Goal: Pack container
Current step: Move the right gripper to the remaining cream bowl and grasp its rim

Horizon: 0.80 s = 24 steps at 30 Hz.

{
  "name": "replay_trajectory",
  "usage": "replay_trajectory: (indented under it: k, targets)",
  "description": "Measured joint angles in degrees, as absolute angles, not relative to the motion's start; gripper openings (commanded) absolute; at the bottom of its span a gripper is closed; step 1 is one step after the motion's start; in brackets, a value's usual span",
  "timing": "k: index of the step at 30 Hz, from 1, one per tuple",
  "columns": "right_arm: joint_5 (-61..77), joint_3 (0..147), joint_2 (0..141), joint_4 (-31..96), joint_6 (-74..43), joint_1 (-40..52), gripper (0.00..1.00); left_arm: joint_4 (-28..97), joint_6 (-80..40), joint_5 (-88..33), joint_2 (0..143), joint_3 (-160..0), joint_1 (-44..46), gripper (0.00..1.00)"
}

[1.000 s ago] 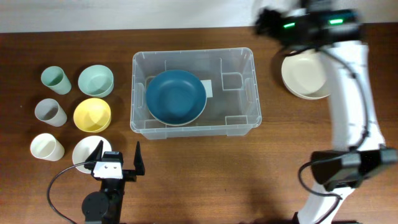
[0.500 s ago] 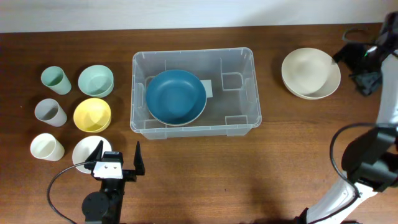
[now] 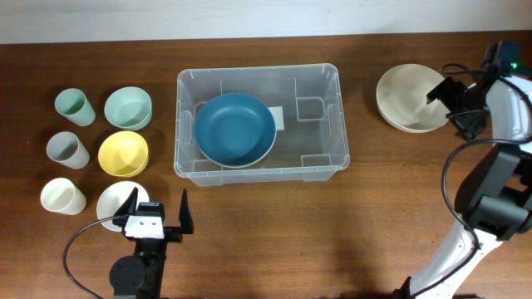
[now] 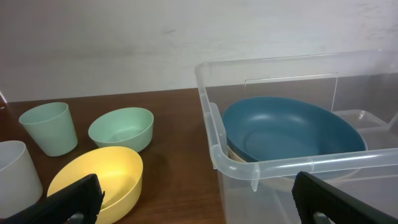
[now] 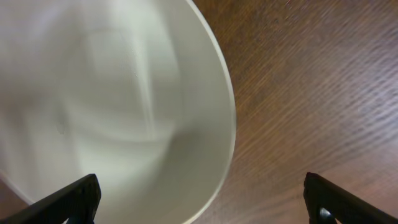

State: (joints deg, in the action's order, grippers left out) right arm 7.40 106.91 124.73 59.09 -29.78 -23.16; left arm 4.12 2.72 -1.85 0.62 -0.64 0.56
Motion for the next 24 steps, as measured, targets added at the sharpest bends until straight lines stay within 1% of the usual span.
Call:
replay_trajectory:
  k: [7,13,17,24]
  targets:
    - [8.0,106.5,129.5,56.8,-28.7,-23.2,1.0,4.1,2.7,-1.8,0.6,-0.6,0.6,0.99]
    - [8.0,106.3,130.0,55.1,-28.3,-23.2,0.99,4.1,2.7,-1.8,0.6,-0.6,0.6,0.99]
    - [8.0,106.3,130.0,54.4,-28.0,-23.2,0.87,4.1,2.7,-1.8,0.6,-0.6,0.6,1.0]
    - [8.0,106.3,130.4,53.3,-28.1,-23.2,0.86,4.1,2.7,-1.8,0.6,-0.6,0.6,1.0]
